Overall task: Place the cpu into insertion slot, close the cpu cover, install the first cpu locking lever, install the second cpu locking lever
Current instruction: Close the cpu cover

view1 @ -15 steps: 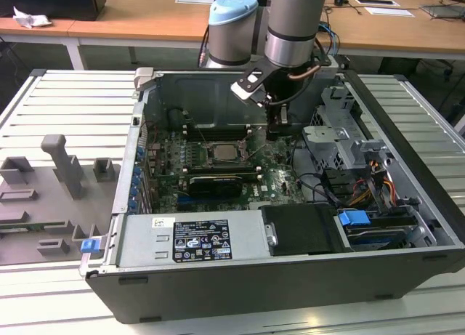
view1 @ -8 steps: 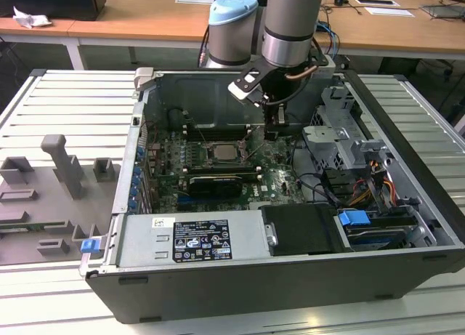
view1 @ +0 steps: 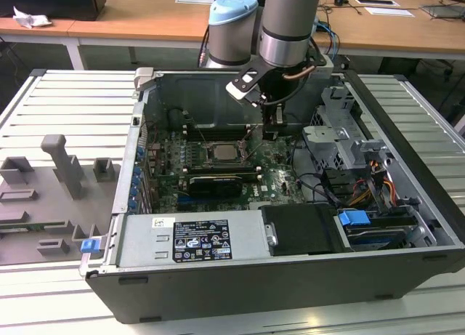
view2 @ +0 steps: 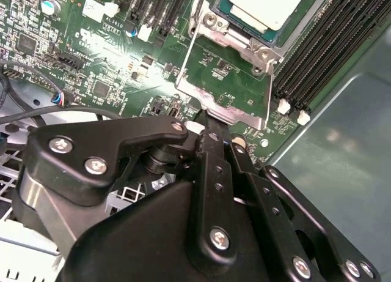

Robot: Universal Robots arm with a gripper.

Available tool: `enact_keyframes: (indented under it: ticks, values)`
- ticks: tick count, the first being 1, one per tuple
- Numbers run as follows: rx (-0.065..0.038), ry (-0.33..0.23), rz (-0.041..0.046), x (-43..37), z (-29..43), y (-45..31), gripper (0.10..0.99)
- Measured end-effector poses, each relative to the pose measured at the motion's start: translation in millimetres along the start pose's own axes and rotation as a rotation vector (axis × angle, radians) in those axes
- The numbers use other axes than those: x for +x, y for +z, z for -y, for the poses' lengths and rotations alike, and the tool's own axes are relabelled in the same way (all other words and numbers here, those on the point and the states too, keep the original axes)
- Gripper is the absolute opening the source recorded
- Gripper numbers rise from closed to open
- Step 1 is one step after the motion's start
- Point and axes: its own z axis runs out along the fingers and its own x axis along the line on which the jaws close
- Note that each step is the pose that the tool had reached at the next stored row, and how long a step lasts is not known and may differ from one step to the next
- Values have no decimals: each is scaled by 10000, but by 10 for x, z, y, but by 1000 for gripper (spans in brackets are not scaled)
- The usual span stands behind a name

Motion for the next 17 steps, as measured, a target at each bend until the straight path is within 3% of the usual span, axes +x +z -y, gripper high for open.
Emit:
enact_keyframes:
  ticks: [17]
  values:
    - [0, 0, 0, 0, 71, -2, 106]
